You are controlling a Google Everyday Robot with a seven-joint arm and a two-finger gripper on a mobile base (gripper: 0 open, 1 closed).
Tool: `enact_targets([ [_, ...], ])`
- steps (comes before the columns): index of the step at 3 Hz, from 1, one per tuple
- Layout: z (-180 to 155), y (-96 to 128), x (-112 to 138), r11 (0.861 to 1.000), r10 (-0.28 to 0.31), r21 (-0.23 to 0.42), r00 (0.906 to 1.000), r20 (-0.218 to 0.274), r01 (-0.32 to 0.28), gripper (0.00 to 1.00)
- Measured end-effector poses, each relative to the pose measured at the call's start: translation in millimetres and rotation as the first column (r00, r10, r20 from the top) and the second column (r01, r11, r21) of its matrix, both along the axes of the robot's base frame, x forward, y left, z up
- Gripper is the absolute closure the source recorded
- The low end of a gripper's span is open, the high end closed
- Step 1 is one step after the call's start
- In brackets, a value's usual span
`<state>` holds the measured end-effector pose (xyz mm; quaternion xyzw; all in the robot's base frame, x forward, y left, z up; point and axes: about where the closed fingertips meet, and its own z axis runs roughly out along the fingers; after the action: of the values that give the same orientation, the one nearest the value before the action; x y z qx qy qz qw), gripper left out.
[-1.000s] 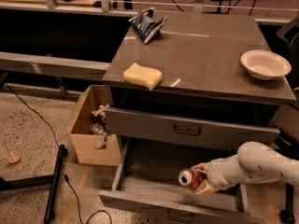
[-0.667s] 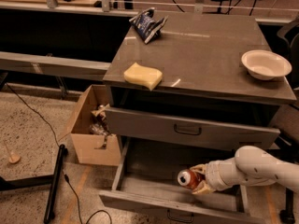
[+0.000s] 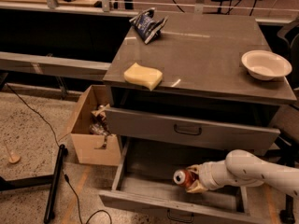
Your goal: Place coke can into middle drawer
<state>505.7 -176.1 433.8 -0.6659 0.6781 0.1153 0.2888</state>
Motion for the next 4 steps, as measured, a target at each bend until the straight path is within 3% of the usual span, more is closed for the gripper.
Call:
enact_targets([
  [2, -9.9, -7.7, 6.3, 0.998, -0.054, 0.012, 0.9984, -0.014, 0.055, 0.12],
  [3, -1.1, -17.1, 7.1, 0.995, -0.096, 0.022, 0.9953, -0.013, 0.097, 0.00],
  [4, 11.3, -22.2, 9.6, 0.991, -0.130, 0.035, 0.9915, 0.001, 0.130, 0.00],
])
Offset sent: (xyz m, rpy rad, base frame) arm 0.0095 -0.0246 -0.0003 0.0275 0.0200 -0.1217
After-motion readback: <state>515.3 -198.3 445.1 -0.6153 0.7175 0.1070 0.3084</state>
